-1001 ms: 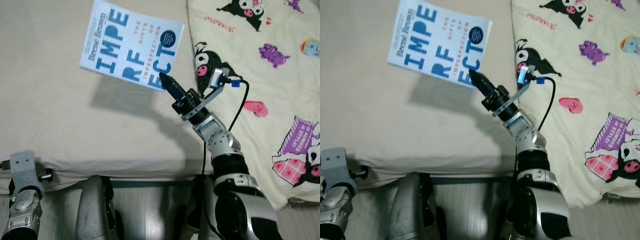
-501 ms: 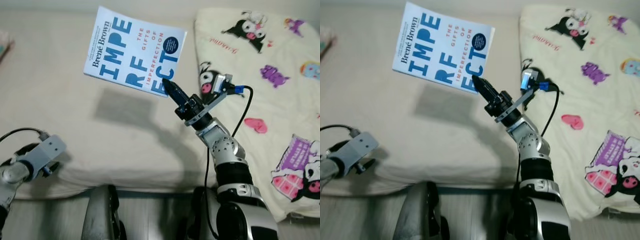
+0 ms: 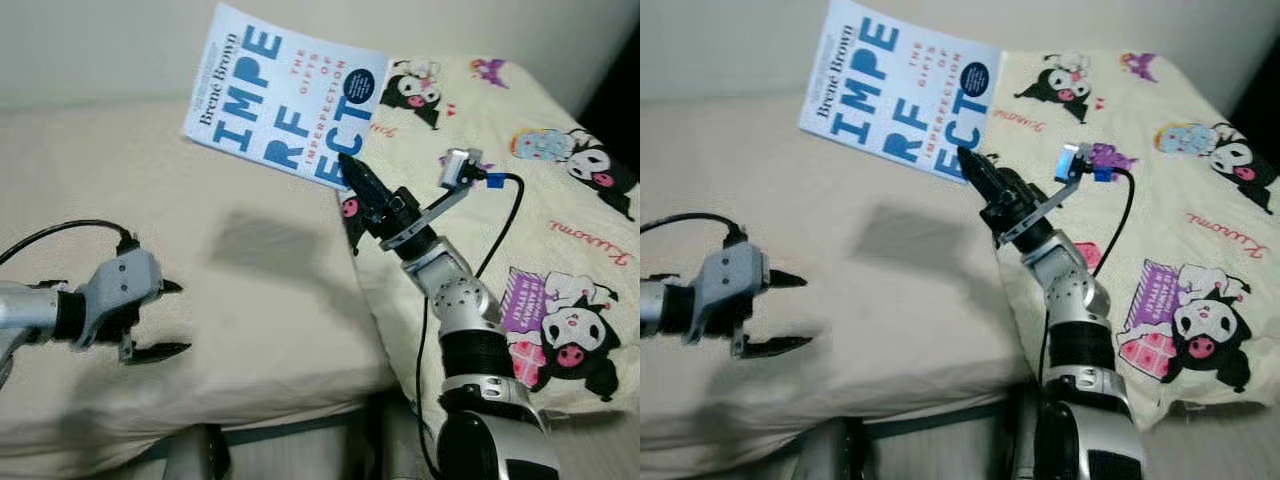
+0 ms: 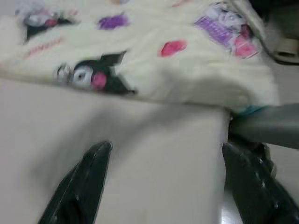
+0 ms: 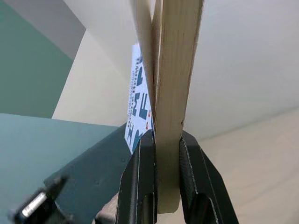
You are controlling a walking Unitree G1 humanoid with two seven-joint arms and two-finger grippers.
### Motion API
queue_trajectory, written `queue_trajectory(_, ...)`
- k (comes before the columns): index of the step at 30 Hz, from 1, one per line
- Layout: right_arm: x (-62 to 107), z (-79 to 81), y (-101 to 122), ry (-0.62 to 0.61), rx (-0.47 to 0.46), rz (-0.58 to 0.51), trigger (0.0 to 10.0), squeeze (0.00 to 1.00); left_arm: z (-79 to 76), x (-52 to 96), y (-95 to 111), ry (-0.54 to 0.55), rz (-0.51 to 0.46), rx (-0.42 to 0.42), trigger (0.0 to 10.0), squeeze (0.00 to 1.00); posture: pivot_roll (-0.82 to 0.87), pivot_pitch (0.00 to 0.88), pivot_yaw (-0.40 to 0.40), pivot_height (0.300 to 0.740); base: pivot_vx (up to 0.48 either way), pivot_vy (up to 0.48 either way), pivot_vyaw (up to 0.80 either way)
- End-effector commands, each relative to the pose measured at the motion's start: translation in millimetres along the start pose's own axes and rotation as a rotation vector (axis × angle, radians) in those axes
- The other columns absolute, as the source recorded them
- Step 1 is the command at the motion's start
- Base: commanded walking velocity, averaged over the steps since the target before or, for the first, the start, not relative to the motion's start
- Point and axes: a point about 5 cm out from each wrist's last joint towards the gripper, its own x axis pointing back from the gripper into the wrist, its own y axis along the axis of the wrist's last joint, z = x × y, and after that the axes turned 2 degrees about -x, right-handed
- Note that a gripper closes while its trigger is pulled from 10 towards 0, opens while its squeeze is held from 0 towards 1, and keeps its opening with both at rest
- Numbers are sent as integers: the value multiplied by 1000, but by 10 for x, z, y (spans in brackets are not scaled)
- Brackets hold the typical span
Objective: Clean up the room
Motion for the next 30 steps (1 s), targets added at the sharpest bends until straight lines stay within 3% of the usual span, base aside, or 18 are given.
queue_trajectory(1, -57, 78, 39, 50, 0, -28, 0, 0, 86, 63, 6, 81, -54, 62, 10000, 0, -9, 75, 5, 604, 0, 0, 0)
queue_trajectory(2, -57, 78, 39, 50, 0, -28, 0, 0, 86, 63, 6, 81, -54, 62, 10000, 0, -9, 75, 5, 604, 0, 0, 0)
queue_trajectory(3, -51, 98, 52, 57, -4, -35, 0, 0, 298, 52, 48, 265, -212, 207, 10000, 0, -9, 74, 2, 608, 0, 0, 0)
queue_trajectory(7, -51, 98, 52, 57, -4, -35, 0, 0, 298, 52, 48, 265, -212, 207, 10000, 0, -9, 74, 2, 608, 0, 0, 0)
queue_trajectory(8, -46, 118, 64, 66, -6, -38, 0, 0, 487, 27, -40, 521, -381, 428, 10000, 0, -16, 75, 3, 613, 0, 0, 0)
queue_trajectory(9, -46, 118, 64, 66, -6, -38, 0, 0, 487, 27, -40, 521, -381, 428, 10000, 0, -16, 75, 3, 613, 0, 0, 0)
queue_trajectory(10, -42, 137, 75, 75, -9, -41, 0, 0, 502, -67, -215, 684, -508, 677, 10000, 0, -20, 75, 3, 618, 0, 0, 0)
queue_trajectory(11, -42, 137, 75, 75, -9, -41, 0, 0, 502, -67, -215, 684, -508, 677, 10000, 0, -20, 75, 3, 618, 0, 0, 0)
queue_trajectory(12, -39, 150, 80, 81, -10, -42, 0, 0, 468, -148, -342, 767, -569, 842, 10000, 0, -20, 75, 3, 623, 0, 0, 0)
queue_trajectory(14, -39, 150, 80, 81, -10, -42, 0, 0, 468, -148, -342, 767, -569, 842, 10000, 0, -20, 75, 3, 623, 0, 0, 0)
queue_trajectory(15, -36, 162, 84, 88, -11, -43, 0, 0, 345, -246, -489, 801, -612, 1004, 10000, 0, -22, 76, 1, 628, 0, 0, 0)
queue_trajectory(16, -36, 162, 84, 88, -11, -43, 0, 0, 345, -246, -489, 801, -612, 1004, 10000, 0, -22, 76, 1, 628, 0, 0, 0)
queue_trajectory(17, -32, 172, 86, 91, -12, -43, 0, 0, 253, -291, -556, 797, -641, 1092, 10000, 0, -22, 76, 1, 632, 0, 0, 0)
queue_trajectory(20, -32, 172, 86, 91, -12, -43, 0, 0, 253, -291, -556, 797, -641, 1092, 10000, 0, -22, 76, 1, 632, 0, 0, 0)
queue_trajectory(22, -24, 177, 61, 91, -17, -37, 0, 0, 88, -417, -632, 740, -713, 1265, 10000, 0, -21, 76, 4, 642, 0, 0, 0)
queue_trajectory(27, -16, 182, 36, 85, -24, -33, 0, 0, -38, -515, -558, 611, -782, 1338, 10000, 0, -22, 77, 6, 661, 0, 0, 0)
queue_trajectory(30, -7, 182, 32, 82, -26, -34, 0, 0, -72, -517, -548, 597, -789, 1349, 10000, 0, -23, 79, 7, 671, 0, 0, 0)
